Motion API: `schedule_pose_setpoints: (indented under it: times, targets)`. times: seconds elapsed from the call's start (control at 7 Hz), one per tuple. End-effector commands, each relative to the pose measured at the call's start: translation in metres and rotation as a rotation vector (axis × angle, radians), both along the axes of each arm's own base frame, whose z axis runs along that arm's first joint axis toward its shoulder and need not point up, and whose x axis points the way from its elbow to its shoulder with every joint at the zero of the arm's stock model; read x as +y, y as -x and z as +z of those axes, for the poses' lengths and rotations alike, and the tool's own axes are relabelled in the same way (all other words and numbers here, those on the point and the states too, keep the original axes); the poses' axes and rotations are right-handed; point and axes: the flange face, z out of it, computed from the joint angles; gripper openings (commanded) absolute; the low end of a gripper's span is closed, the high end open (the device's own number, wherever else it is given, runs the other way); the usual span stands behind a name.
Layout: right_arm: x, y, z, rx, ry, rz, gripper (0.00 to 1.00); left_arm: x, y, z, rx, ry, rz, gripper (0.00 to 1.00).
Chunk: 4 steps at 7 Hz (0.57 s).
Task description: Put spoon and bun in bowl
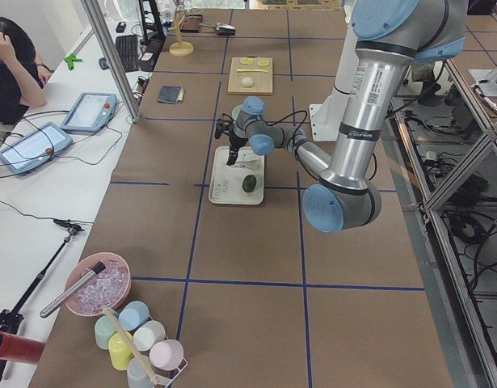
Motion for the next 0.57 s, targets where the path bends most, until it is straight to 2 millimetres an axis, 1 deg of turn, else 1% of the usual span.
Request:
schedule_pose_setpoints:
  times: [0.0, 0.43]
  targets:
    - [-0.0005, 0.0000, -0.0009, 0.000, -0.002, 0.000, 1.00, 0.0082, -0.0123, 0.0067, -0.011, 0.012, 0.010, 0.84]
    - [-0.0005, 0.0000, -0.0001, 0.000, 0.000, 0.000, 1.00, 0.0084, -0.0152, 0.0116, -0.007, 0.039, -0.009, 0.72]
